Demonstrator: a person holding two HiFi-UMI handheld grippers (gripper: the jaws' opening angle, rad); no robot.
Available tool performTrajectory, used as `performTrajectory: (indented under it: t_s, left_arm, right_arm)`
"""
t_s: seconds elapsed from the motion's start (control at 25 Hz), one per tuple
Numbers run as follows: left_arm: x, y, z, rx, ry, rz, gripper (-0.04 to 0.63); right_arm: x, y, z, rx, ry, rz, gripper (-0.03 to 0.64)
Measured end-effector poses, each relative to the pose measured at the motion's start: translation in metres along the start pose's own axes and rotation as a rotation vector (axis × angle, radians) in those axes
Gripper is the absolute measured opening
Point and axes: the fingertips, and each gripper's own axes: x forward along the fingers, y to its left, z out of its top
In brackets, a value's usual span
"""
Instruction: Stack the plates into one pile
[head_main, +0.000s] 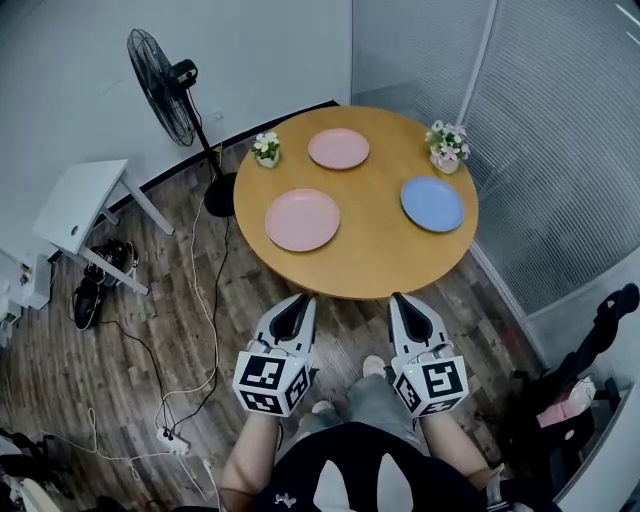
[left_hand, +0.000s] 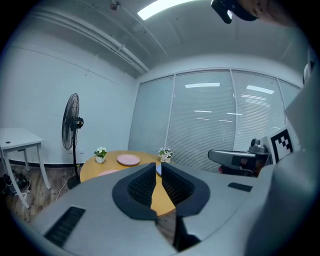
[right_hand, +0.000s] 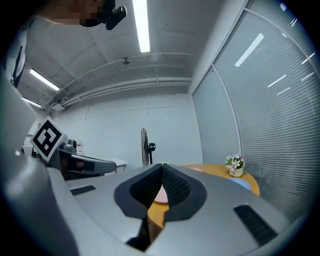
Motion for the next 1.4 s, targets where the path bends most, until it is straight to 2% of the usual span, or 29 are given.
performTrajectory:
  t_s: [0.08, 0.2, 0.32, 0.48, 0.6, 0.8, 1.0, 1.24, 1.4]
  left_arm:
    - [0.009, 0.002, 0.004, 0.001, -0.003, 0.013, 0.030]
    - [0.024, 0.004, 0.010, -0.006, -0.012, 0.014, 0.046]
    - [0.042, 0.005, 0.016, -0.023, -0.017, 0.001, 0.159]
    - [0.064, 0.013, 0.022, -0.022, -0.022, 0.037, 0.202]
    - [0.083, 0.021, 0.028, -0.040, -0.047, 0.070, 0.242]
    - [0.107, 0.022, 0.034, -0.059, -0.056, 0.125, 0.253]
    - [0.119, 0.035, 0.029, -0.094, -0.051, 0.224, 0.253]
    - [0.118, 0.048, 0.002, -0.152, 0.001, 0.356, 0.253]
    - [0.115, 0.058, -0.017, -0.180, 0.054, 0.405, 0.253]
  right_arm:
    - [0.007, -0.008, 0.003, 0.009, -0.002, 0.013, 0.012]
    - [0.020, -0.021, 0.005, 0.024, 0.004, 0.037, 0.069]
    - [0.037, -0.036, 0.006, 0.035, 0.018, 0.055, 0.115]
    - [0.058, -0.054, 0.005, 0.031, 0.039, 0.079, 0.162]
    - [0.075, -0.066, 0.003, 0.008, 0.064, 0.111, 0.166]
    - [0.093, -0.092, 0.006, -0.006, 0.089, 0.159, 0.179]
    - [0.114, -0.113, 0.000, -0.025, 0.133, 0.205, 0.211]
    - [0.127, -0.128, -0.021, -0.036, 0.209, 0.276, 0.244]
    - [0.137, -0.130, -0.036, -0.012, 0.254, 0.313, 0.259]
